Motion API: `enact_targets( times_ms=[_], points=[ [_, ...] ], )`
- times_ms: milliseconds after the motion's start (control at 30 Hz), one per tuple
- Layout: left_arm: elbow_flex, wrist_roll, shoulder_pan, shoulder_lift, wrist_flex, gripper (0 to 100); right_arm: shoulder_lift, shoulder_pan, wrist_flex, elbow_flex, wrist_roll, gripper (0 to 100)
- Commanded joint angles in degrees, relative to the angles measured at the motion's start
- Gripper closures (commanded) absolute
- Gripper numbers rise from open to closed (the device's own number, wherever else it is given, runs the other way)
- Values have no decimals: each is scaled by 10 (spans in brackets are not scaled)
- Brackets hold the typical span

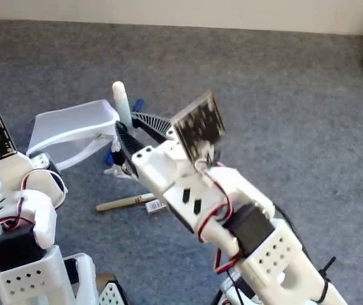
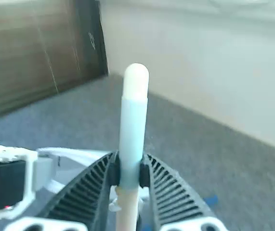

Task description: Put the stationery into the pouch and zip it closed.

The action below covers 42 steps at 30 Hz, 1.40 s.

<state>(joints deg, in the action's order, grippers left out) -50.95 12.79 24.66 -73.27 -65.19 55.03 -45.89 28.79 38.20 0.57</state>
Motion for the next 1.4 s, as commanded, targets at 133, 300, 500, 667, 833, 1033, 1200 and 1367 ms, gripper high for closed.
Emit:
enact_targets(
  times_ms=[133,300,500,667,833,1033,1200,1367],
  points=[
    [6,7,-12,3,11,986,129,-56,-282,176,2,993],
    [5,7,-11,3,11,986,153,-74,-365,228,2,993],
    [5,6,-12,3,11,986,152,-77,-526,293,2,993],
    [5,6,-12,3,13,986,151,-77,-610,313,4,993],
    [5,6,-12,3,14,986,150,-77,-633,313,5,993],
    [6,5,-12,3,14,986,34,-75,-738,313,3,993],
    [5,4,-11,3,13,986,-81,-77,-837,313,3,993],
    [5,4,-10,3,13,986,-140,-77,-864,312,3,993]
  ],
)
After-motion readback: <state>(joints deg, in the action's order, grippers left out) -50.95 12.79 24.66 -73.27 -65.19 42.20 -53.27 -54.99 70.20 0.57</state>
